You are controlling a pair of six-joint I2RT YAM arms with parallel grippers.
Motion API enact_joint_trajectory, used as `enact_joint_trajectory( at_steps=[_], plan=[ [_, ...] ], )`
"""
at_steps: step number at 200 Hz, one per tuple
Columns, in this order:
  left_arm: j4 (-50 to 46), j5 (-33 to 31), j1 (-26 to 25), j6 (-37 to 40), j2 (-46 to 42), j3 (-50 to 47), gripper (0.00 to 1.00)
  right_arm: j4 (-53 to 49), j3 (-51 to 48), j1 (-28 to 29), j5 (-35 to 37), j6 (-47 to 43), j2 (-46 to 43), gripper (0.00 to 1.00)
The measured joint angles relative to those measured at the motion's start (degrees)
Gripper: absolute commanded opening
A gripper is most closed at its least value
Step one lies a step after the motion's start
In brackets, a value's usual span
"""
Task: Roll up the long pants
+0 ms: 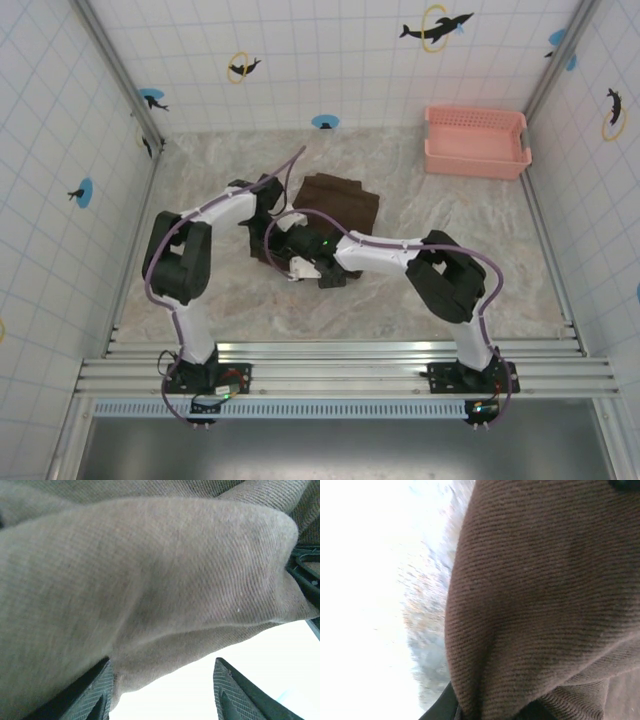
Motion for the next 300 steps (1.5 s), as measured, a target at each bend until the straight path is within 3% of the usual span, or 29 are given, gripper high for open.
enact_joint_trajectory(
  at_steps=[75, 115, 134, 200, 282, 300],
  plan=[
    [-4.98, -9.88, 1.25, -4.31, -21.27, 0.81, 0.7, -12.48, 5.18, -9.22, -34.62, 4.66, -1.05, 0.13],
    [-6.29, -12.52, 1.38, -4.7, -22.93, 0.92, 0.69, -9.86, 3.37, -17.35, -57.42, 16.28, -1.03, 0.06],
    [-6.34, -12.59, 1.38, -4.7, -22.88, 0.09, 0.69, -8.76, 3.23, -20.26, -64.11, 21.33, -0.81, 0.07],
    [-5.38, -12.48, 1.07, -7.54, -18.29, 0.04, 0.68, -1.18, -2.73, -22.97, -72.94, 33.33, 1.53, 0.07],
    [-2.27, -12.74, -6.54, -11.34, -0.7, 11.82, 0.64, 8.0, -8.76, -26.95, -77.83, 40.04, 4.09, 0.07],
    [-2.45, -13.29, -7.58, -11.76, 3.87, 15.82, 0.63, 8.66, -8.85, -27.5, -77.77, 40.44, 4.66, 0.13]
  ],
)
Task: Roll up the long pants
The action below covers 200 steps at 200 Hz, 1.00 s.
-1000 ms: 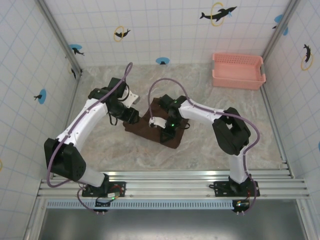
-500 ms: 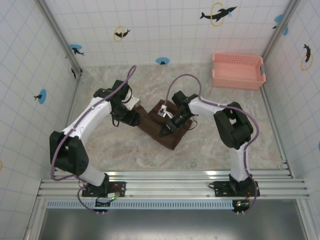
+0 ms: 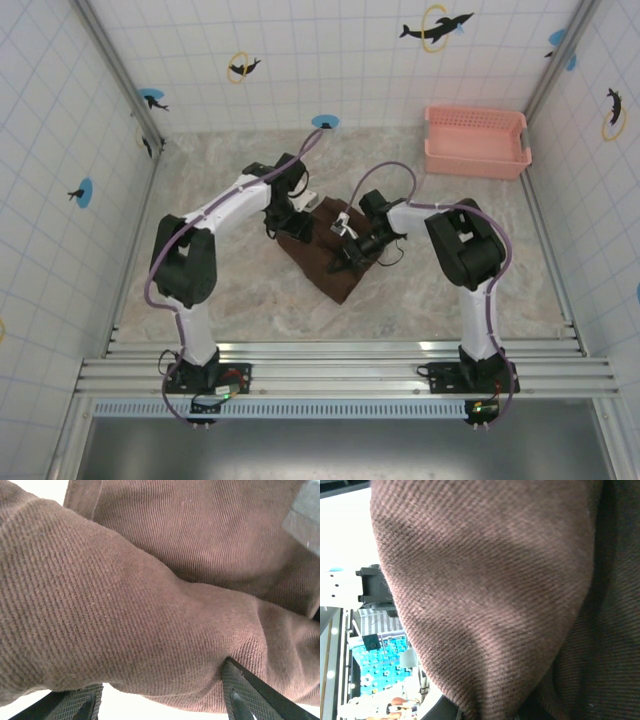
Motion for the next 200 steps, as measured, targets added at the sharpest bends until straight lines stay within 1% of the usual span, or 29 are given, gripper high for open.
enact_joint_trajectory(
  at_steps=[10, 21, 40, 50, 62, 80, 97, 108, 120, 121, 123, 124, 126, 130, 147, 166, 181, 200],
  plan=[
    [-0.17, -0.09, -0.39, -0.24, 2.75, 2.36, 0.62, 0.26, -0.13, -0.22, 0.11, 0.09, 0.15, 0.18],
    [-0.48, -0.07, -0.63, -0.33, 5.42, 4.63, 0.62, 0.59, -0.31, -0.59, 0.59, 0.26, 0.15, 0.3],
    [-1.33, -0.11, -0.96, -0.35, 9.49, 8.04, 0.62, 1.11, -0.9, -1.05, 2.78, 0.44, 0.09, 0.42],
    [-2.32, -0.31, -1.09, -0.35, 10.86, 9.66, 0.62, 1.36, -1.31, -1.14, 3.8, 0.74, -0.33, 0.46],
    [-3.39, -0.52, -1.22, -0.31, 11.91, 11.32, 0.62, 1.09, -1.64, -1.14, 5.97, 0.48, -1.66, 0.49],
    [-4.17, -0.79, -1.49, -0.24, 13.18, 13.11, 0.61, -0.59, -1.79, -0.92, 12.15, -0.31, -5.46, 0.54],
    [-4.55, -1.01, -1.57, -0.22, 13.7, 13.77, 0.61, -3.52, -1.81, -0.48, 19.82, -1.84, -10.49, 0.68],
    [-4.81, -1.16, -1.57, -0.22, 13.88, 14.03, 0.61, -5.6, -1.77, 0.48, 25.4, -3.37, -14.32, 0.74],
    [-4.96, -1.33, -1.68, -0.2, 14.05, 14.16, 0.61, -9.25, -0.61, 3.41, 32.48, -4.26, -18.21, 0.77],
    [-4.98, -1.36, -1.68, -0.2, 14.05, 14.19, 0.62, -9.73, -0.37, 3.87, 33.27, -4.61, -18.53, 0.79],
    [-5.03, -1.38, -1.68, -0.2, 14.1, 14.21, 0.61, -10.38, 0.04, 4.76, 34.62, -4.68, -19.04, 0.88],
    [-5.03, -1.38, -1.68, -0.2, 14.1, 14.23, 0.61, -10.58, 0.2, 5.09, 35.15, -4.7, -19.21, 0.91],
    [-5.09, -1.42, -1.68, -0.2, 14.1, 14.29, 0.61, -11.28, 0.63, 5.92, 36.74, -4.81, -19.71, 0.93],
    [-5.09, -1.51, -1.68, -0.2, 14.14, 14.32, 0.61, -12.35, 1.62, 7.93, 39.45, -5.03, -20.48, 0.95],
    [-5.11, -1.57, -1.73, -0.2, 14.19, 14.34, 0.62, -14.58, 4.85, 17.35, 51.08, -5.77, -22.51, 0.97],
    [-5.11, -1.55, -1.73, -0.17, 14.21, 14.34, 0.62, -14.91, 5.53, 26.91, 61.2, -5.31, -22.93, 0.98],
    [-5.14, -1.55, -1.73, -0.17, 14.21, 14.34, 0.62, -14.78, 5.01, 31.52, 68.57, -4.55, -22.27, 0.98],
    [-5.16, -1.62, -1.88, -0.09, 14.21, 14.34, 0.62, -13.55, 4.17, 35.15, 78.12, -3.91, -19.89, 0.98]
  ],
)
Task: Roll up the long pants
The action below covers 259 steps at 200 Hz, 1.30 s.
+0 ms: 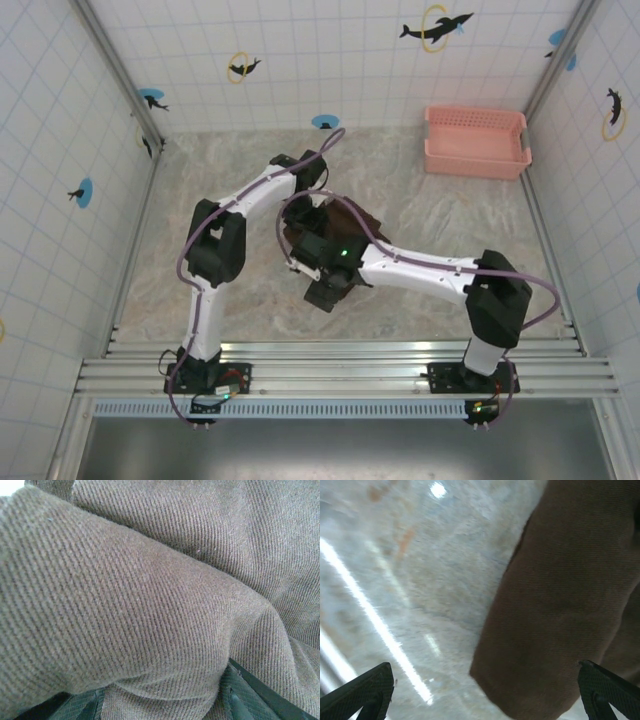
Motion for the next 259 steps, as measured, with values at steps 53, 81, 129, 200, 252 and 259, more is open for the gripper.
enact_joint_trajectory(
  at_steps=[53, 81, 129, 200, 252, 259],
  plan=[
    [-0.15, -0.24, -0.04, 1.25, 0.0, -0.02, 0.63, 6.25, -1.51, 4.68, 21.09, -1.84, 12.24, 1.0],
    [0.07, -0.24, -0.04, 1.42, -0.11, -0.44, 0.64, 9.94, -1.73, 4.57, 29.24, -3.1, 14.29, 0.98],
    [0.55, -0.2, -0.04, 2.82, -0.66, -1.38, 0.65, 12.68, -1.25, 3.28, 32.57, -5.57, 17.42, 0.52],
    [8.5, 0.57, 1.31, 6.38, -9.44, -14.62, 0.8, 12.2, -1.46, -3.39, 16.04, -13.09, 13.81, 0.26],
    [2.64, -2.78, 5.42, 6.38, -21.29, -19.8, 0.82, 9.16, -1.36, -8.04, -8.96, -15.39, 8.0, 0.25],
    [1.53, -3.41, 6.1, 6.38, -23.26, -19.87, 0.83, 9.09, -1.36, -9.4, -12.92, -14.82, 7.3, 0.25]
  ],
)
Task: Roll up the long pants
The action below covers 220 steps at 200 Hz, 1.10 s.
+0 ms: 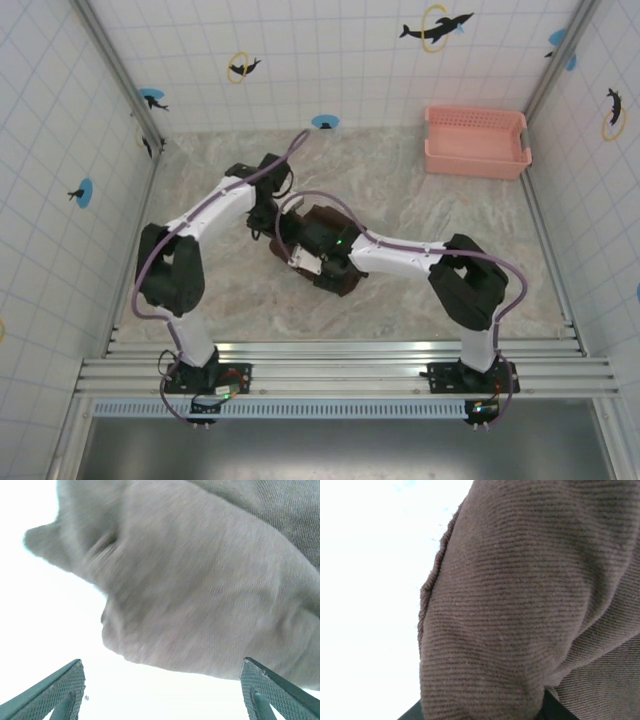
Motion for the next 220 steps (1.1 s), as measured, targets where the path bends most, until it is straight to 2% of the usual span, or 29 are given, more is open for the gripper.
enact_joint_trajectory(
  at_steps=[31, 55, 74, 100, 135, 173, 199, 220],
  plan=[
    [-3.72, -2.34, 1.07, 0.44, -8.66, -0.04, 0.82, 1.01, -0.31, -6.82, -18.1, 3.89, -1.55, 0.24],
    [-4.81, -2.75, 0.94, 0.44, -12.63, -1.81, 0.82, 5.49, -2.8, -10.73, -30.27, 8.76, -1.57, 0.25],
    [-5.27, -2.75, 0.94, 0.44, -13.42, -3.91, 0.83, 15.34, -8.87, -13.05, -38.18, 15.63, -1.79, 0.25],
    [-5.09, -2.71, 0.81, 0.15, -12.83, -6.51, 0.83, 36.57, -20.22, -16.61, -46.31, 29.86, -2.19, 0.24],
    [-3.1, -2.45, -0.59, -2.32, -8.22, -6.4, 0.82, 62.55, -30.84, -19.54, -48.96, 46.38, -1.62, 0.23],
    [-1.42, -2.29, -2.82, -5.22, 1.18, 0.44, 0.82, 89.24, -37.53, -21.84, -48.68, 62.27, 4.57, 0.23],
    [-1.01, -2.58, -4.35, -6.78, 6.8, 8.15, 0.82, 100.83, -38.47, -22.38, -47.89, 69.37, 8.96, 0.23],
    [-0.35, -2.78, -5.11, -8.22, 10.95, 14.14, 0.83, 105.39, -38.47, -22.53, -47.32, 72.19, 10.95, 0.23]
  ],
)
